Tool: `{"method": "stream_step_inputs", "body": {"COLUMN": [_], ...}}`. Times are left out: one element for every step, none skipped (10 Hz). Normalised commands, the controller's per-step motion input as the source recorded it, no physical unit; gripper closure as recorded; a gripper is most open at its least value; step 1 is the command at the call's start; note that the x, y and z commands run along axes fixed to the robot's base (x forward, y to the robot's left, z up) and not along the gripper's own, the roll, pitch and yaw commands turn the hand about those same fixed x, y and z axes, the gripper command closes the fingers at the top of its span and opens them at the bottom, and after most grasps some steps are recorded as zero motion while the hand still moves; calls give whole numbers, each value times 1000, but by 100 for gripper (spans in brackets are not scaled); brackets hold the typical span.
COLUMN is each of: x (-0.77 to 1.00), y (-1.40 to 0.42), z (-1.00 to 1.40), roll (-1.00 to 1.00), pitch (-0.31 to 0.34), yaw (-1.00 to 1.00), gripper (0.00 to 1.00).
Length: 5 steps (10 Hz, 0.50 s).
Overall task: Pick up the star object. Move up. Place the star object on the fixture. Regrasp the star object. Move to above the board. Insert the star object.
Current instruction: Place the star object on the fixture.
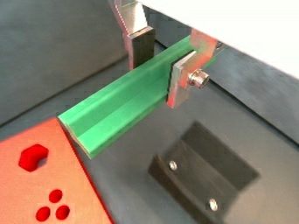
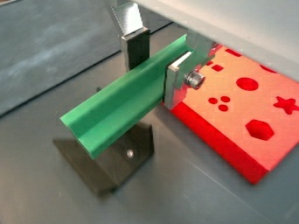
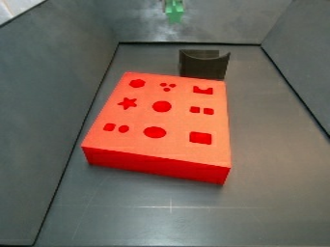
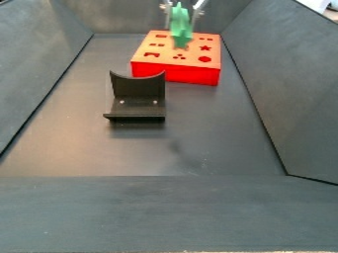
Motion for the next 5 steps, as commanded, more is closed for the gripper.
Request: {"method": "stream_step_inputs", "body": {"x": [650,567,406,288,825], "y": [-63,-32,-22,-17,337], "z": [-36,-34,-27,-21,120], "roll": [161,162,141,129,-1000], "pitch": [-16,6,30,46,176], "yaw": [-217,-139,-61,-31,99], "gripper": [100,100,100,100,100]}}
